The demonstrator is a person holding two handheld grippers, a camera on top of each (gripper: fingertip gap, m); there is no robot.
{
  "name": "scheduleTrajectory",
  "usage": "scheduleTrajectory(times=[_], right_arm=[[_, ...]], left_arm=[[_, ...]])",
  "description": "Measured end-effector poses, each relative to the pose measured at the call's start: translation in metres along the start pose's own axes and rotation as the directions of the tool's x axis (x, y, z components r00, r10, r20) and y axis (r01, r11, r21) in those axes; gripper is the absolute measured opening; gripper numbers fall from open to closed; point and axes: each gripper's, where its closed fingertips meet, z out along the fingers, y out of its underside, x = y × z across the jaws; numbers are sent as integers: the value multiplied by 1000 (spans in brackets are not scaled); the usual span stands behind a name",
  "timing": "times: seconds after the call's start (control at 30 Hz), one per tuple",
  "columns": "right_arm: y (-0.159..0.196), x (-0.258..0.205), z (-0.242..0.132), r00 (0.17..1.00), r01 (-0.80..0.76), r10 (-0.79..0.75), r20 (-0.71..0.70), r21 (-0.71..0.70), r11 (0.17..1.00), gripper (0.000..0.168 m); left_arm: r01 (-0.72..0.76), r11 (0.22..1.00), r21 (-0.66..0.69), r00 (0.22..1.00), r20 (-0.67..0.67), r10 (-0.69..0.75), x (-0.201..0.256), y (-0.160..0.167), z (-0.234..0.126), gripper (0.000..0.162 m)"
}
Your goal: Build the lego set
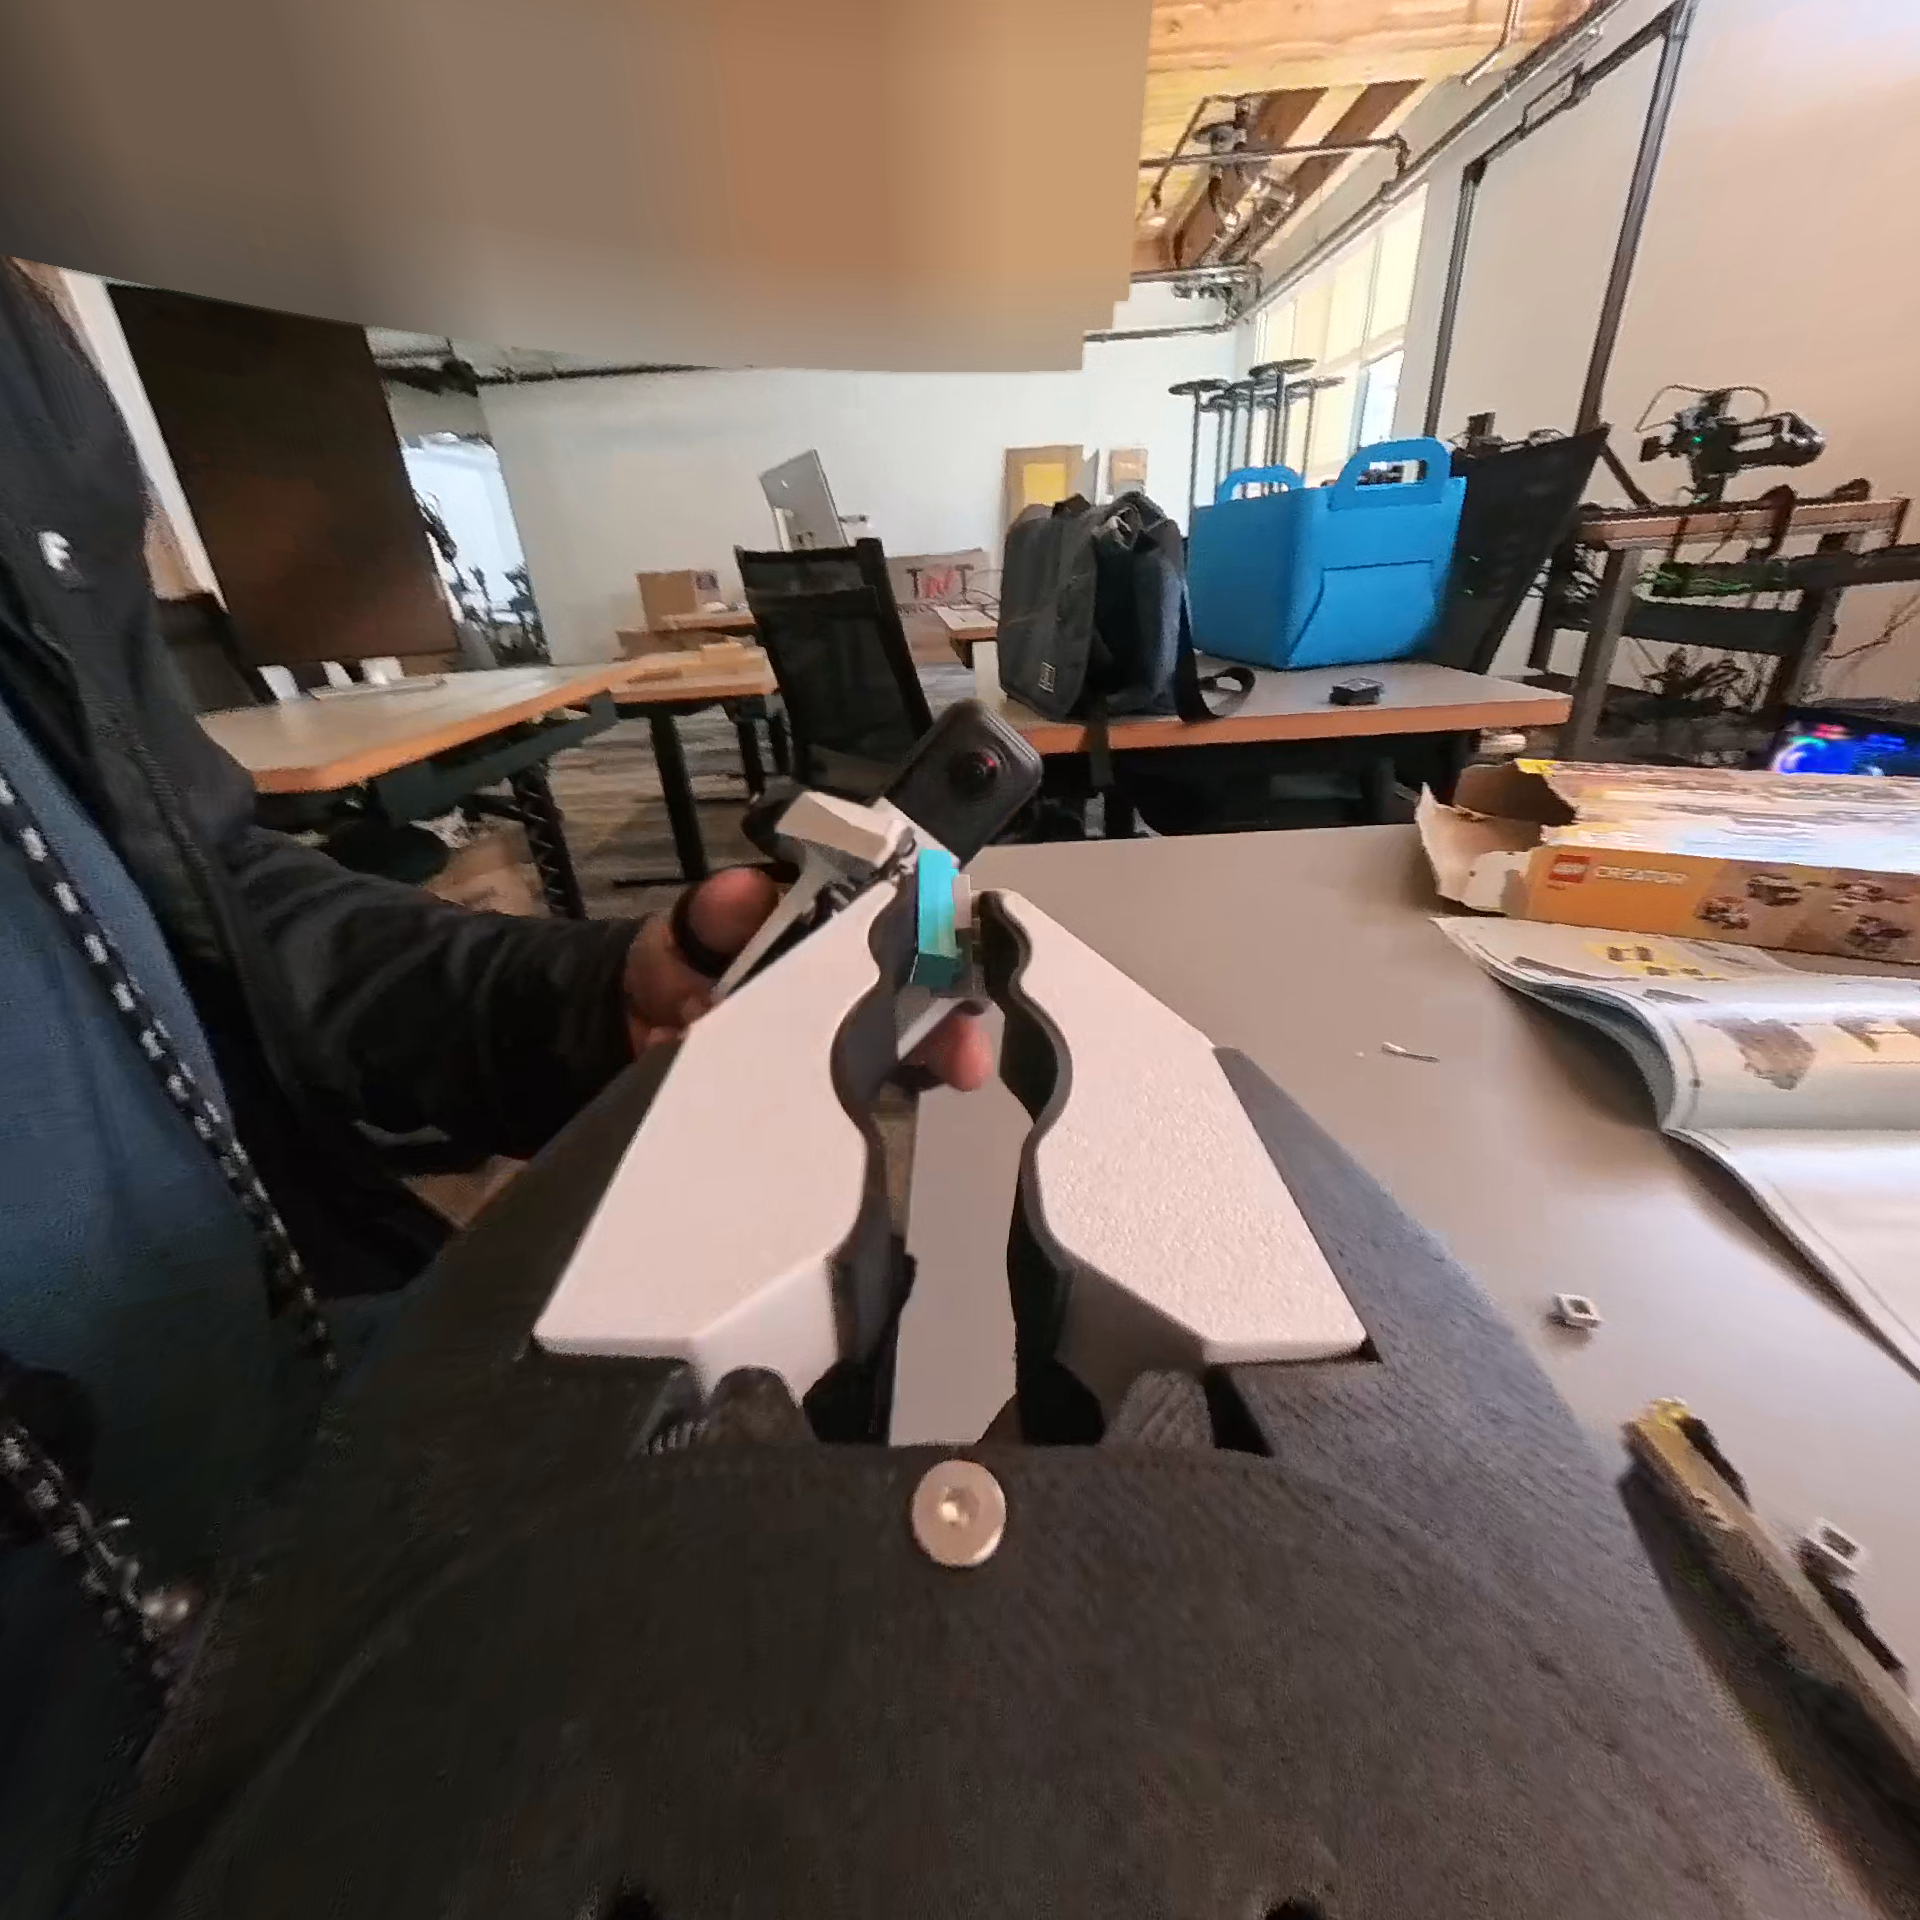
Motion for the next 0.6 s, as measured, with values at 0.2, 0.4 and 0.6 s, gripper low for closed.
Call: scheduleTrajectory(times=[0.2,0.4,0.6], right_arm=[[-7,-3,0,991,-123,119,59,76,989,11],[-8,-3,1,983,-171,164,83,92,981,11],[-7,-1,1,985,-161,155,77,80,984,11]], left_arm=[[-98,995,-12,995,-1,98,7,2,3,18],[-145,989,0,989,7,145,9,1,4,14],[-165,986,8,986,21,165,8,0,5,12]])
